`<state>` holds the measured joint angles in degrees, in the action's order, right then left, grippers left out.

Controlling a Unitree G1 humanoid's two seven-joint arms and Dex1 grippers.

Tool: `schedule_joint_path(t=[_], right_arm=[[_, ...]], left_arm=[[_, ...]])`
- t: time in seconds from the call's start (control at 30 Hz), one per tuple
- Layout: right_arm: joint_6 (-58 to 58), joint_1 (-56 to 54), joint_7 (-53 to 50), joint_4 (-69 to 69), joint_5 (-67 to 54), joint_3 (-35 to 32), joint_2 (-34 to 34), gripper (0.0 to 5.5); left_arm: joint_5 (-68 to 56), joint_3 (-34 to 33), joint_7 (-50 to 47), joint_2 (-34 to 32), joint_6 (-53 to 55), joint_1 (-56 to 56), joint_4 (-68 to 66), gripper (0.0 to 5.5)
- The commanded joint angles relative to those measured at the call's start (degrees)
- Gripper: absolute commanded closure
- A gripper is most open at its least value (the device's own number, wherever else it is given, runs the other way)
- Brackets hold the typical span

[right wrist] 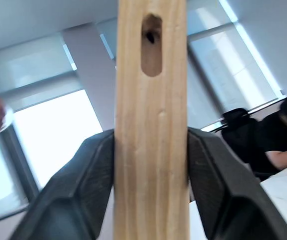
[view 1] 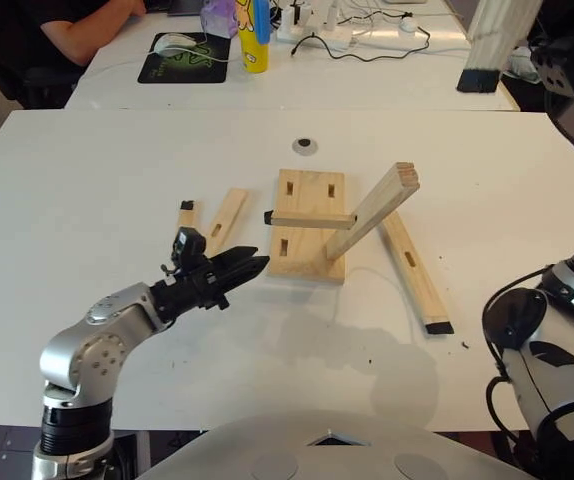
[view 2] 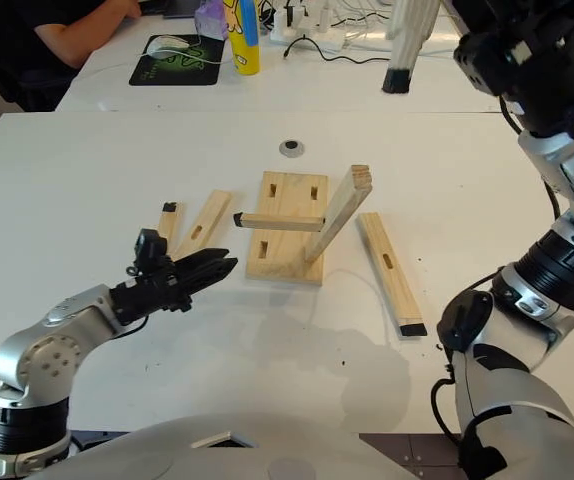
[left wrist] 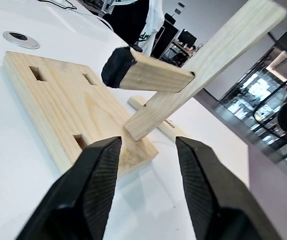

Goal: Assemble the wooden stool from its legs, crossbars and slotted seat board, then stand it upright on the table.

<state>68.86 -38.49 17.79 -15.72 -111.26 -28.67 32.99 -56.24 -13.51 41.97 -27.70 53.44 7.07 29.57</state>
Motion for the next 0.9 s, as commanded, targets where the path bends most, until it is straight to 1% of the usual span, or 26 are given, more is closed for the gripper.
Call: schedule_joint_path(t=[0.03, 0.13, 0.27, 0.4, 0.57, 0.7, 0.9], right_arm=[[2.04, 6.97, 3.34, -5.91, -0.99, 6.22, 6.34, 3.42], [4.33, 11.21, 8.42, -8.99, 7.63, 9.71, 10.38, 3.42], [4.5, 17.34, 18.85, -12.67, 17.5, 12.74, 13.34, 3.42], [1.18, 22.05, 29.49, -13.21, 27.69, 16.01, 15.43, 3.42], [-3.05, 25.34, 38.06, -13.23, 35.55, 19.65, 16.09, 3.43], [-6.14, 26.97, 42.09, -13.64, 41.06, 23.5, 16.11, 3.43], [-8.19, 28.11, 45.34, -13.8, 43.44, 25.41, 16.14, 3.43]], left_arm=[[-11.94, -6.3, -0.95, -4.17, 3.66, -2.14, 1.48, 2.71], [-20.51, -8.41, -4.06, -6.66, 4.82, -4.89, 1.81, 2.21], [-27.35, -6.74, -7.73, -8.66, 5.45, -7.58, 1.86, 1.64], [-33.17, -3.73, -10.83, -9.77, 5.62, -9.8, 1.68, 1.61], [-38.02, -0.51, -13.6, -10.57, 4.62, -12.81, 1.38, 1.61], [-37.99, 2.12, -13.86, -10.76, 4.33, -14.97, 0.88, 1.61], [-36.71, 4.49, -13.39, -10.65, 3.76, -16.45, 0.24, 1.61]])
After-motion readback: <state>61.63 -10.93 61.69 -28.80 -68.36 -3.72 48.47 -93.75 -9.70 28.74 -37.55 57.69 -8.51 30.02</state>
